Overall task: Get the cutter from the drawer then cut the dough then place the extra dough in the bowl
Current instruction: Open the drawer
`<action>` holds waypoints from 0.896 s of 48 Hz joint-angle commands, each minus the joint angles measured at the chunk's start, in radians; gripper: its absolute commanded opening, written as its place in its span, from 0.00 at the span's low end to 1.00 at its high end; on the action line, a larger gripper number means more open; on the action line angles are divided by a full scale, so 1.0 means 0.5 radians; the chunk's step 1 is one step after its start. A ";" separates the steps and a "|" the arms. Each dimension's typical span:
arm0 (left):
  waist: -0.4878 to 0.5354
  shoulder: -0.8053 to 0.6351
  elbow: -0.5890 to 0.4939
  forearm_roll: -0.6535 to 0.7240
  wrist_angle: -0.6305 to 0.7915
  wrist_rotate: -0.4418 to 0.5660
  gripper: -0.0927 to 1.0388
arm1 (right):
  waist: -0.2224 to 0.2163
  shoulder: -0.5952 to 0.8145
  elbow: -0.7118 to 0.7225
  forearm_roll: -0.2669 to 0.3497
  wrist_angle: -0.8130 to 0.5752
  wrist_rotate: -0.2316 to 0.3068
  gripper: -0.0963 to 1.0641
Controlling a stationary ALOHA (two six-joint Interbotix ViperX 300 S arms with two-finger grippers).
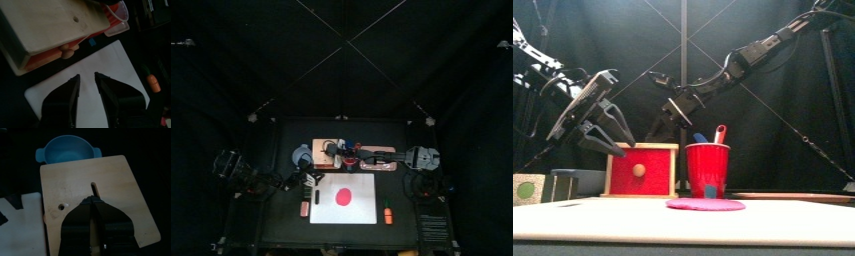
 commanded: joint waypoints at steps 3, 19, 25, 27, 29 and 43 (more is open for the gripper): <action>0.074 0.074 -0.117 -0.046 -0.018 0.006 0.84 | 0.018 -0.025 -0.031 0.003 0.018 0.000 0.10; 0.239 0.242 -0.184 -0.117 -0.037 0.006 0.83 | 0.037 -0.021 -0.018 0.003 0.018 0.003 0.10; 0.270 0.267 -0.196 -0.110 -0.046 0.006 0.83 | 0.040 -0.012 -0.018 0.003 0.018 0.003 0.10; 0.276 0.276 -0.206 -0.110 -0.055 0.006 0.83 | 0.040 -0.009 -0.018 0.003 0.018 0.006 0.10; 0.279 0.285 -0.215 -0.107 -0.067 0.009 0.83 | 0.043 -0.006 -0.015 0.000 0.018 0.006 0.10; 0.291 0.350 -0.258 -0.114 -0.101 0.009 0.81 | 0.052 0.003 -0.015 0.003 0.018 0.006 0.10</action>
